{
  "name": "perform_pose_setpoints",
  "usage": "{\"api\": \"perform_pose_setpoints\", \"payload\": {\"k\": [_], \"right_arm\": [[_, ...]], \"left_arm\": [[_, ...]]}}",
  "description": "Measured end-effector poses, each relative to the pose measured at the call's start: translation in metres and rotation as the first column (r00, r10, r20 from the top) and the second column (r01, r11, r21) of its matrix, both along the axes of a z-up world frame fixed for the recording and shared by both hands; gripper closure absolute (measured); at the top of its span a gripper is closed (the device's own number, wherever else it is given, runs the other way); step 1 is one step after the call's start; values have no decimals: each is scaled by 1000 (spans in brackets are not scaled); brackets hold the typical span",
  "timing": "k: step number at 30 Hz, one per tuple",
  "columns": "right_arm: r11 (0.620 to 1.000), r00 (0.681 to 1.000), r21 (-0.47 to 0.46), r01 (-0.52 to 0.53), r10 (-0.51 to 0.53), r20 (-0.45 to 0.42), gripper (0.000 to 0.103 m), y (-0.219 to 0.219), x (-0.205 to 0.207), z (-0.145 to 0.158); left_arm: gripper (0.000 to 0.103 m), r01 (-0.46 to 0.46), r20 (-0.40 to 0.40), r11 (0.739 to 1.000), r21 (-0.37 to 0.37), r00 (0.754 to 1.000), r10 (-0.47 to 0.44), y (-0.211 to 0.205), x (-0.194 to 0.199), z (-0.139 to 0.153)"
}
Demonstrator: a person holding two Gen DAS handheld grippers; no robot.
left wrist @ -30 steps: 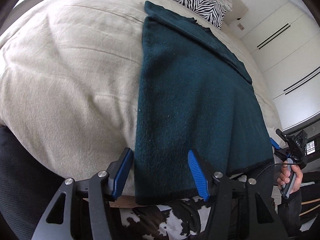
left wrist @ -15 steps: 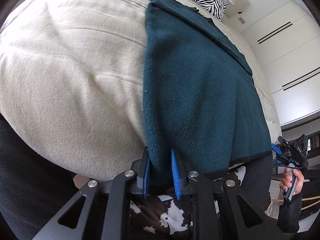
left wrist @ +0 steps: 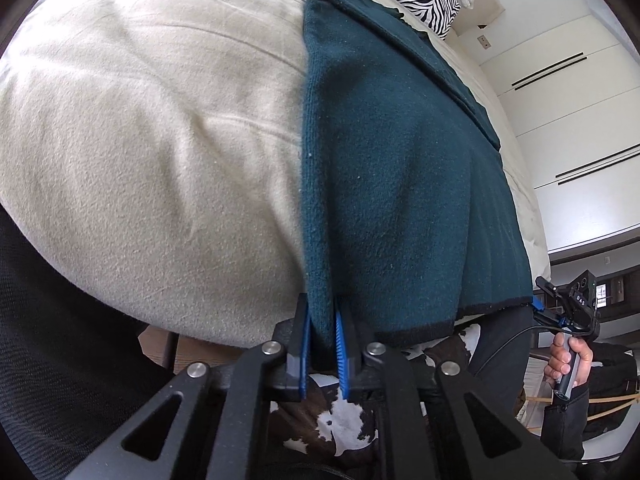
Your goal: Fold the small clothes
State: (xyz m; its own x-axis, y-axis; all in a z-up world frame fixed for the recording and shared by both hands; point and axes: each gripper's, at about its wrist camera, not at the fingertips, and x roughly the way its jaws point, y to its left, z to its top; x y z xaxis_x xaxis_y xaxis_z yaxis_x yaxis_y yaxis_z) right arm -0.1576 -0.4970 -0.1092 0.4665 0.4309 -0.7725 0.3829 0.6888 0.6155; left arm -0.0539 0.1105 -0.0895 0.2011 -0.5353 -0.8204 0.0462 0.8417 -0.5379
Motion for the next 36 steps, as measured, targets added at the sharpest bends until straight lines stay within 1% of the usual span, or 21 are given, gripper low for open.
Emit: {"api": "perform_pose_setpoints", "payload": {"k": [1,2,3,4,6,8,14,19,21,25,27,30,32,36], "right_arm": [[1000,1000,-1,1,-1,-6,59,-1,0,-1],[1000,1000,-2,1,-1,-11,65,-2,0,-2],[1000,1000,1,-1,1,-17,75,-2,-1,-4],[1000,1000,2,-4,4,-20,82,-2,-3,-5],[1000,1000,-2,-11,11,-20,89,-1,-6,-7],[1000,1000,0,-10,10,-9,93,0,-8,-7],[1000,998,10,16,-17,59,96,-3,-12,5],[997,986,61,40,-50,162,96,-8,-10,26],[995,980,85,42,-58,192,96,-8,-5,31],[993,977,108,38,-59,205,96,-6,6,34],[990,970,133,39,-69,232,96,-6,10,38],[986,959,161,45,-88,271,96,-8,17,45],[983,950,177,55,-106,294,96,-13,21,50],[978,932,196,74,-137,334,96,-21,42,63]], "left_arm": [[94,-6,-5,1000,-14,1000,6,2,0,1],[94,-11,-9,1000,-25,1000,10,4,0,1],[95,-14,-10,999,-33,1000,14,5,0,1],[95,-18,-11,999,-40,1000,18,6,0,2],[95,-30,-10,998,-52,1000,30,10,0,4],[95,-42,-5,997,-68,999,42,14,-1,6],[96,-108,31,979,-174,993,115,33,-3,23],[96,-113,78,965,-238,988,135,34,0,44],[96,-112,83,960,-256,987,137,33,3,48],[96,-126,76,951,-281,985,153,30,8,51],[96,-139,70,942,-304,983,167,27,12,53],[96,-154,80,930,-333,978,190,30,16,57],[96,-169,84,915,-366,973,214,33,24,62],[96,-200,85,870,-450,960,265,37,46,76]]}}
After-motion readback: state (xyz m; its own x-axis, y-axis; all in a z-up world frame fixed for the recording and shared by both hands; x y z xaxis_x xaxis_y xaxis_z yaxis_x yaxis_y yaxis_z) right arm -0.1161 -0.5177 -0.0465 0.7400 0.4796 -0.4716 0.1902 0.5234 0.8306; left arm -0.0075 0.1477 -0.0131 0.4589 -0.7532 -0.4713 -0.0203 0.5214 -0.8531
